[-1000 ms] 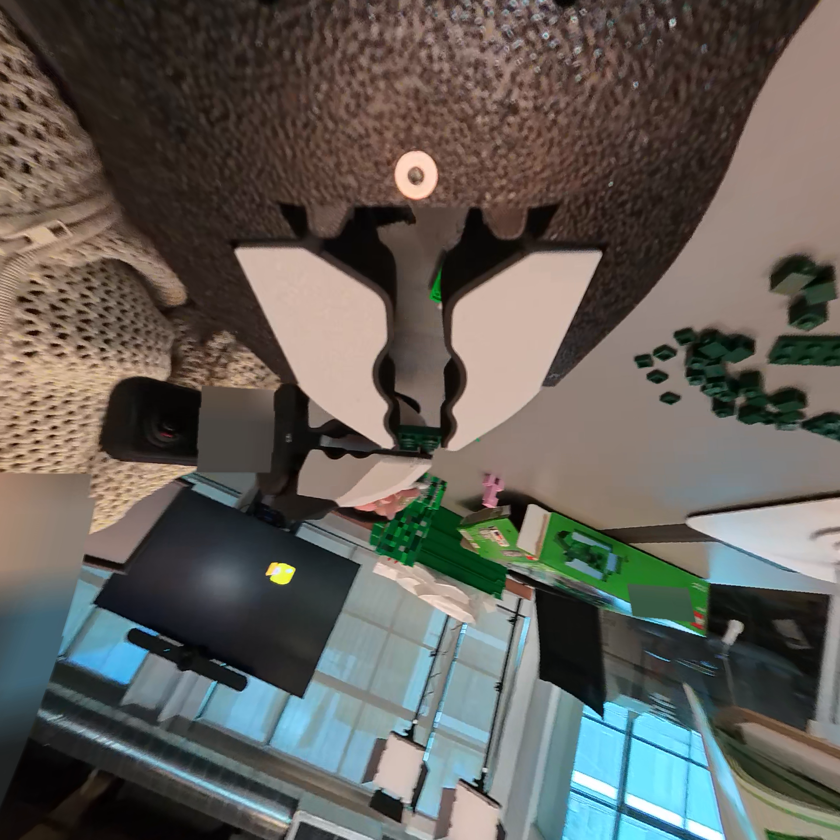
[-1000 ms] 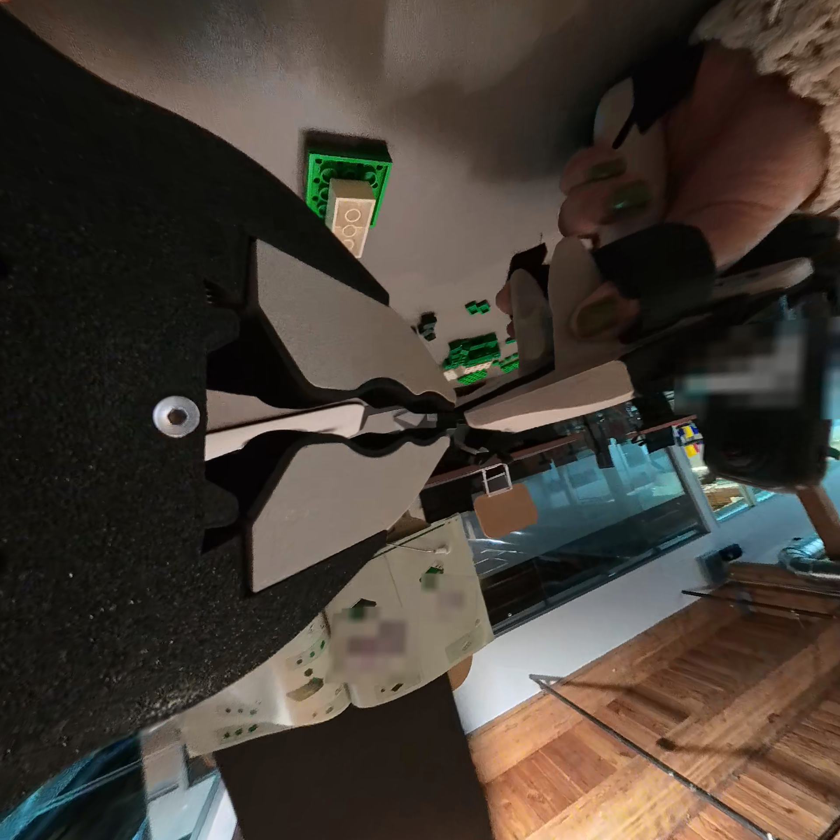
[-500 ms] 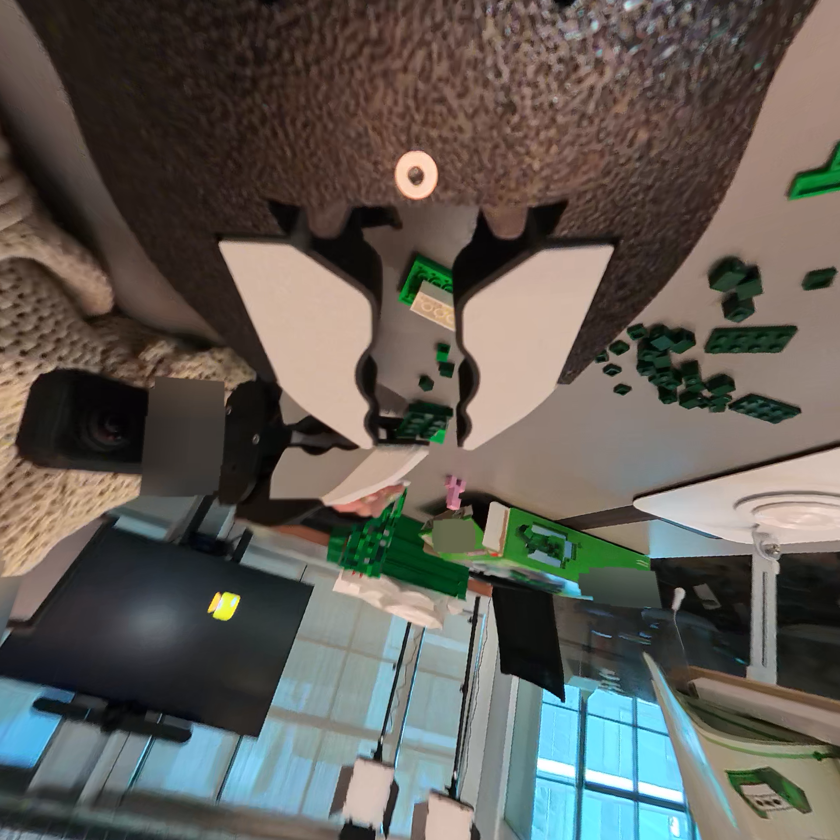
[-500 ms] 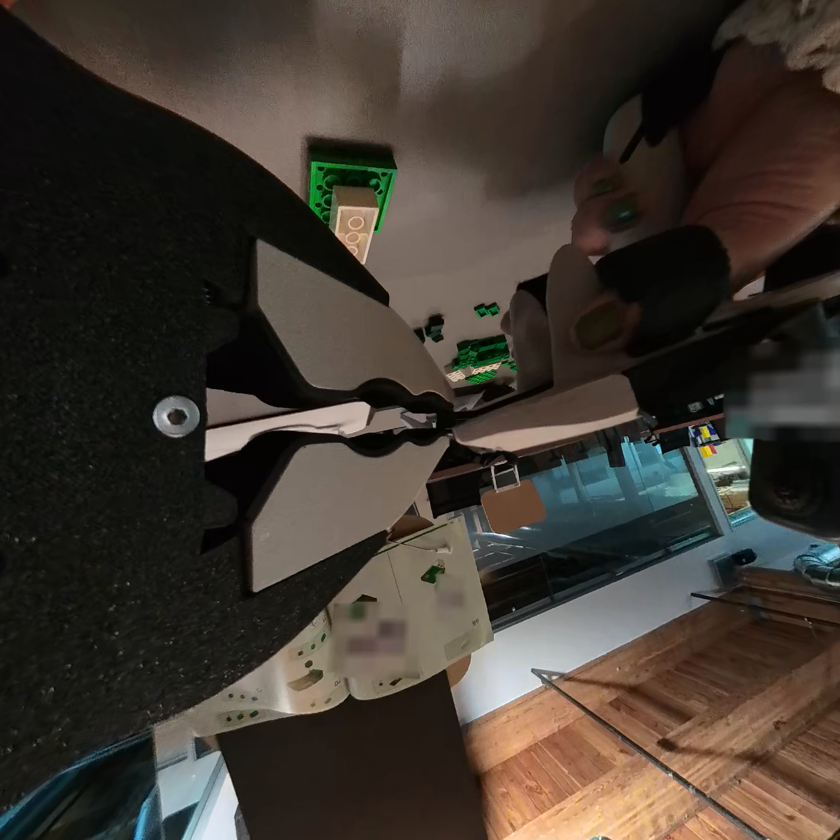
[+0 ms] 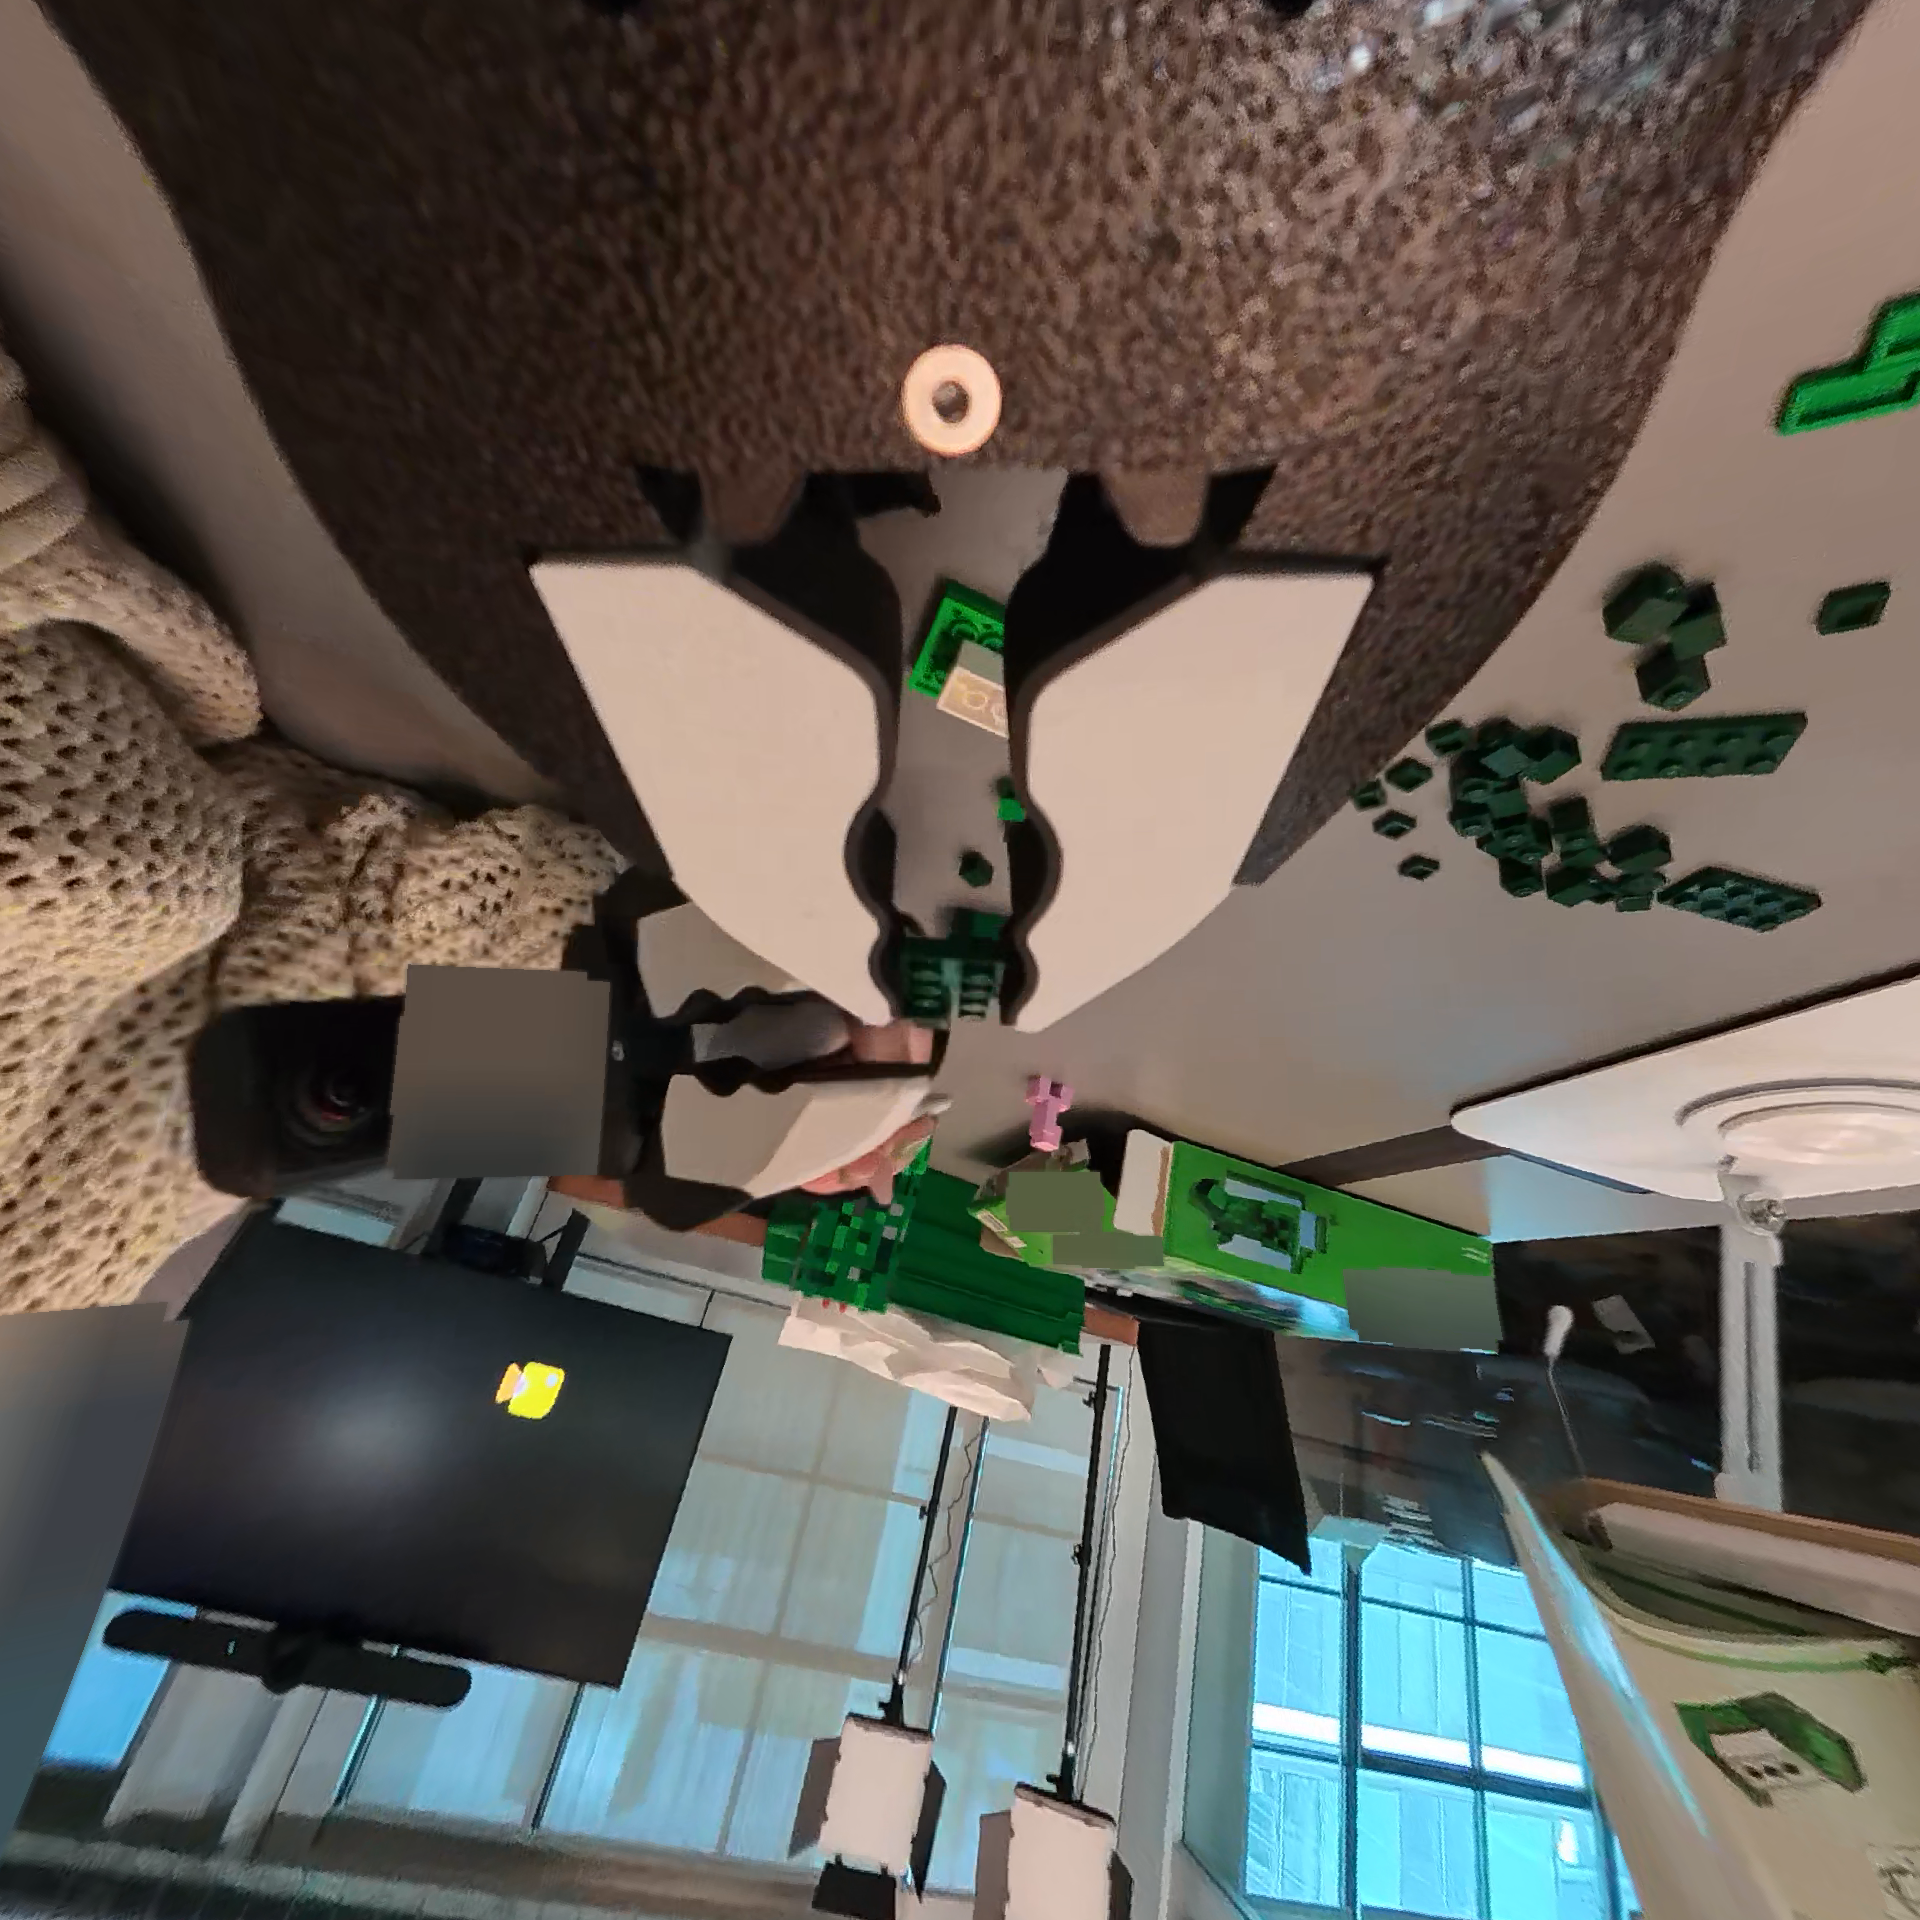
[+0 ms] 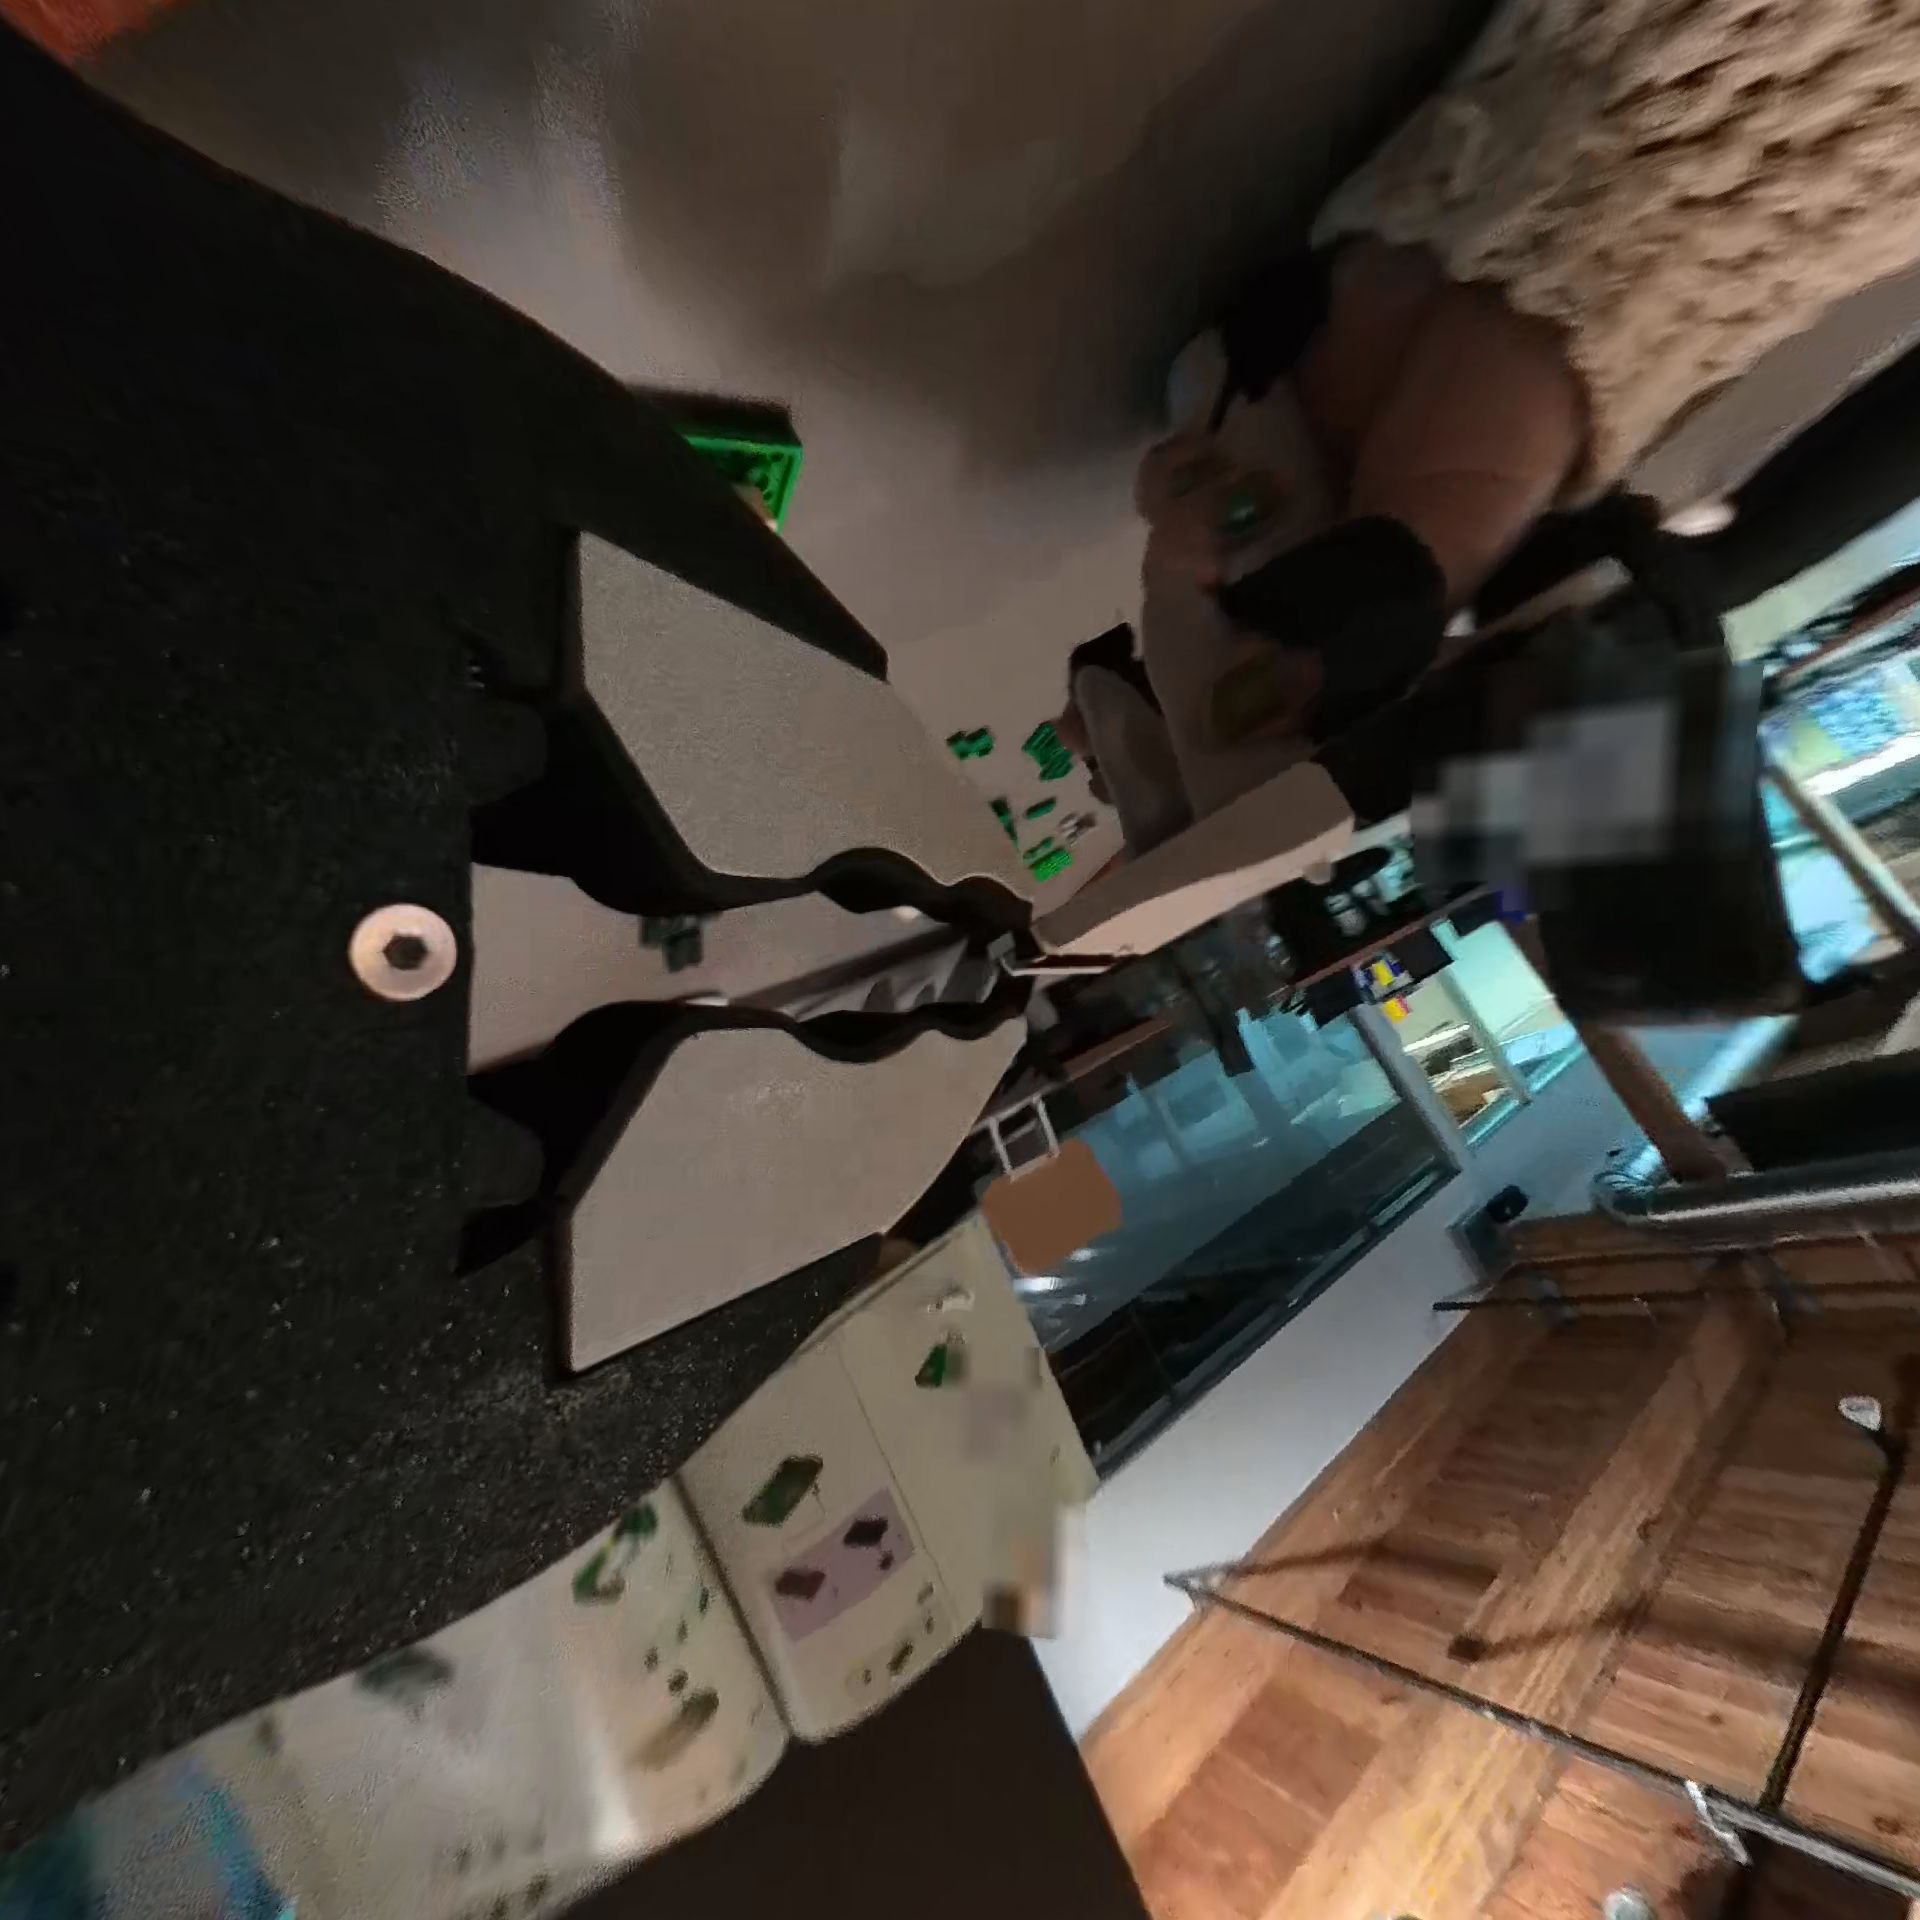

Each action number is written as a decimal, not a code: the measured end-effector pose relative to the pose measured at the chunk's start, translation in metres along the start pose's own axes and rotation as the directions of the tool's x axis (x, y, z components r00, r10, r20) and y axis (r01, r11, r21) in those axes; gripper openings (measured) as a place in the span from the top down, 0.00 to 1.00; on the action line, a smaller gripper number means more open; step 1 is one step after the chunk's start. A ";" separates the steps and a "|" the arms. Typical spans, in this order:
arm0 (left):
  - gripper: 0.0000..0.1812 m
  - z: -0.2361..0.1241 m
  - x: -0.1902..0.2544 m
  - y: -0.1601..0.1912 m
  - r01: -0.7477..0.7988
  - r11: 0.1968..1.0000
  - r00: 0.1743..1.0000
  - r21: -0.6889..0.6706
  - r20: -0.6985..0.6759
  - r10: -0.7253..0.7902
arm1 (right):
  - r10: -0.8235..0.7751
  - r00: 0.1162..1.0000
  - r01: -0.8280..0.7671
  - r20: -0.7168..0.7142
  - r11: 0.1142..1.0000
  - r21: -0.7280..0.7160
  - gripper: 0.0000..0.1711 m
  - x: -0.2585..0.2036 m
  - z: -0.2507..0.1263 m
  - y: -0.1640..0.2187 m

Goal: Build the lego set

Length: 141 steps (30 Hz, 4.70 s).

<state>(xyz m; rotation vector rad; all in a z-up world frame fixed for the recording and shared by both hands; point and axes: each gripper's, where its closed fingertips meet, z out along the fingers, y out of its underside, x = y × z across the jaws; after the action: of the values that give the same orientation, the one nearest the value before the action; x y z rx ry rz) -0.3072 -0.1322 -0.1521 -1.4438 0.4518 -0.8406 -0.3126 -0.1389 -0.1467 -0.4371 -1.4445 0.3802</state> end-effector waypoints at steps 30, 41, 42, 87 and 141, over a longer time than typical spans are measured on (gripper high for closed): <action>0.91 0.000 0.012 -0.005 -0.096 0.994 0.993 0.051 -0.065 0.099 | 0.672 0.598 -0.764 0.437 0.642 0.059 0.89 -0.007 -0.013 -0.018; 0.91 0.000 0.013 -0.004 -0.129 0.991 0.989 0.046 -0.062 0.131 | 0.600 0.689 -0.676 0.406 0.734 0.061 0.88 -0.010 -0.015 -0.018; 0.91 0.000 0.013 -0.004 -0.134 0.990 0.989 0.044 -0.060 0.137 | 0.596 0.694 -0.670 0.403 0.740 0.058 0.88 -0.011 -0.015 -0.018; 0.91 0.005 0.026 0.007 -0.681 0.731 0.729 -0.045 0.057 0.682 | 0.803 -0.072 -0.913 0.591 0.186 -0.363 0.95 -0.013 -0.020 -0.012; 0.91 -0.002 -0.014 0.011 -0.365 0.917 0.907 -0.160 0.162 0.390 | 0.618 0.737 -0.650 0.274 0.759 0.034 0.89 -0.011 -0.006 0.012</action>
<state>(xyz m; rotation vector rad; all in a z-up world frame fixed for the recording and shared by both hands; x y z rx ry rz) -0.3155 -0.1240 -0.1662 -1.4731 0.6238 -0.3618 -0.3073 -0.1340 -0.1629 -0.8068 -1.4666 1.1158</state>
